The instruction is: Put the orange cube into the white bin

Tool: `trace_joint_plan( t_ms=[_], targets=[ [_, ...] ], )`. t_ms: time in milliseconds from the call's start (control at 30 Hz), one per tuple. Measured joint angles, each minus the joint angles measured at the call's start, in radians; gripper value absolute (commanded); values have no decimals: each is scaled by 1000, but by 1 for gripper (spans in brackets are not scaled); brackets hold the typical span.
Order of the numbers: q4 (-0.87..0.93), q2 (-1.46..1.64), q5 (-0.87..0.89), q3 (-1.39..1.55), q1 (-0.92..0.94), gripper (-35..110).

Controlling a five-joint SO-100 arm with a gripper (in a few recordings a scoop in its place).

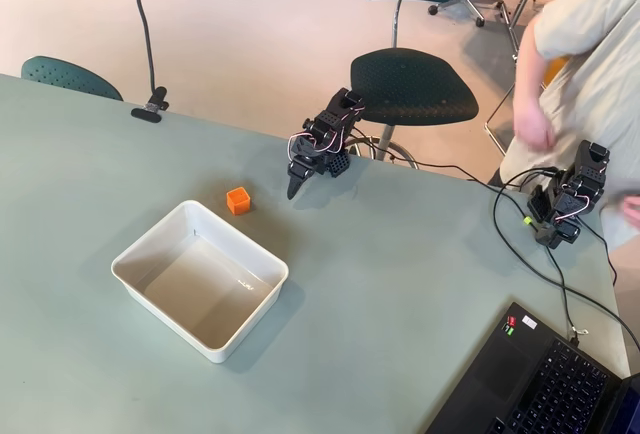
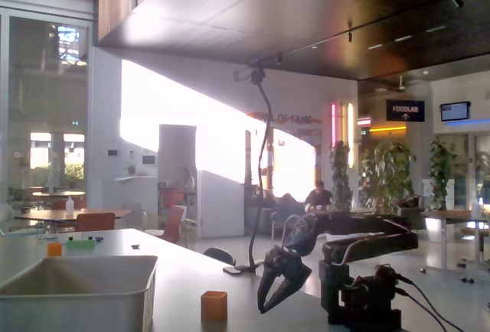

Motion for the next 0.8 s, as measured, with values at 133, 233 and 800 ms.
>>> trace_joint_plan(
  t_ms=[133, 233, 800],
  targets=[
    [0, 0, 0, 0, 0, -2],
    [0, 0, 0, 0, 0, -2],
    [-3, 5, -3, 43, 8, -1]
  ],
)
